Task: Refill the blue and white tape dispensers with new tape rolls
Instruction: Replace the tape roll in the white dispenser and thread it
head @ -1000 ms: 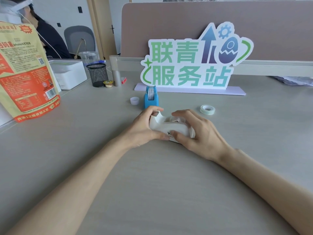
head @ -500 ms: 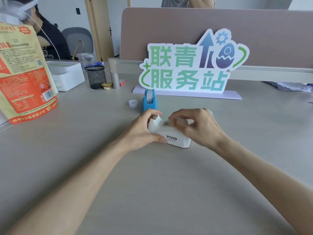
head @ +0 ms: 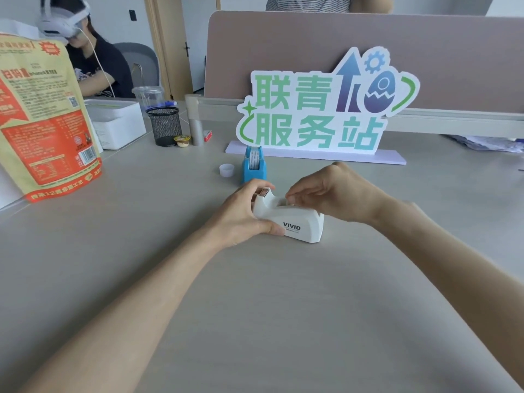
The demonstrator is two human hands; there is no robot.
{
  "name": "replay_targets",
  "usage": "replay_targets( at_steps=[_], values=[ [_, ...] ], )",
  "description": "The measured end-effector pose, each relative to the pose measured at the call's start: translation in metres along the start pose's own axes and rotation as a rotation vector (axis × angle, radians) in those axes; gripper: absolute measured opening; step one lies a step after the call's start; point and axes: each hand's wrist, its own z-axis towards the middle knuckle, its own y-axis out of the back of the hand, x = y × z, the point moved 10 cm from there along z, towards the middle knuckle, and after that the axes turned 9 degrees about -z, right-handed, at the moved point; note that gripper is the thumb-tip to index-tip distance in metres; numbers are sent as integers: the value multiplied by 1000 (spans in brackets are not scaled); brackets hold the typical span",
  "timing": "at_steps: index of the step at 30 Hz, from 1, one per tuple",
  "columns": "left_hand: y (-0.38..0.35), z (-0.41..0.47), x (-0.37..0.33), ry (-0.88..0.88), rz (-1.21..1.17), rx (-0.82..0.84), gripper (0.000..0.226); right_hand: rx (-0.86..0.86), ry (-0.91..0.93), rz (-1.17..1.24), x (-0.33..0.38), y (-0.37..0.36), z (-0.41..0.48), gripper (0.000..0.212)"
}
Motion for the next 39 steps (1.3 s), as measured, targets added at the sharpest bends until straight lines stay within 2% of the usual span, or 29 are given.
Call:
replay_targets(
  at_steps=[5, 9, 11, 15, 22, 26, 28, 31, 33, 36, 39],
  values=[
    [1, 1, 2, 9, -12, 5, 75, 76, -23, 1, 3, -3, 4, 13],
    [2, 0, -2, -1, 8, 4, 70, 236, -62, -37, -6, -11, 8, 15],
    [2, 0, -3, 2, 24, 5, 70, 239, -54, -73, -6, -11, 8, 16],
    [1, 1, -2, 5, 42, -3, 70, 85, -56, -45, -8, -6, -4, 17],
    [-4, 2, 0, 1, 91, -61, 71, -291, -231, 38, -33, 11, -24, 17],
    [-5, 3, -3, -9, 126, -117, 73, -486, -219, 151, -19, 32, -41, 17],
    [-8, 6, -4, -4, 130, -137, 74, -529, -263, 257, -17, 38, -57, 16],
    [-14, 15, -4, -13, 199, -160, 77, -490, -432, 599, -30, 18, -86, 14],
    [-17, 17, -6, -48, 269, -170, 86, -418, -503, 725, -33, -2, -97, 17],
    [-17, 7, -20, -226, 421, -193, 99, -341, -621, 900, -44, -25, -103, 21],
    [-23, -11, -45, -479, 587, -173, 90, -323, -729, 1043, -56, -34, -104, 22]
  ],
)
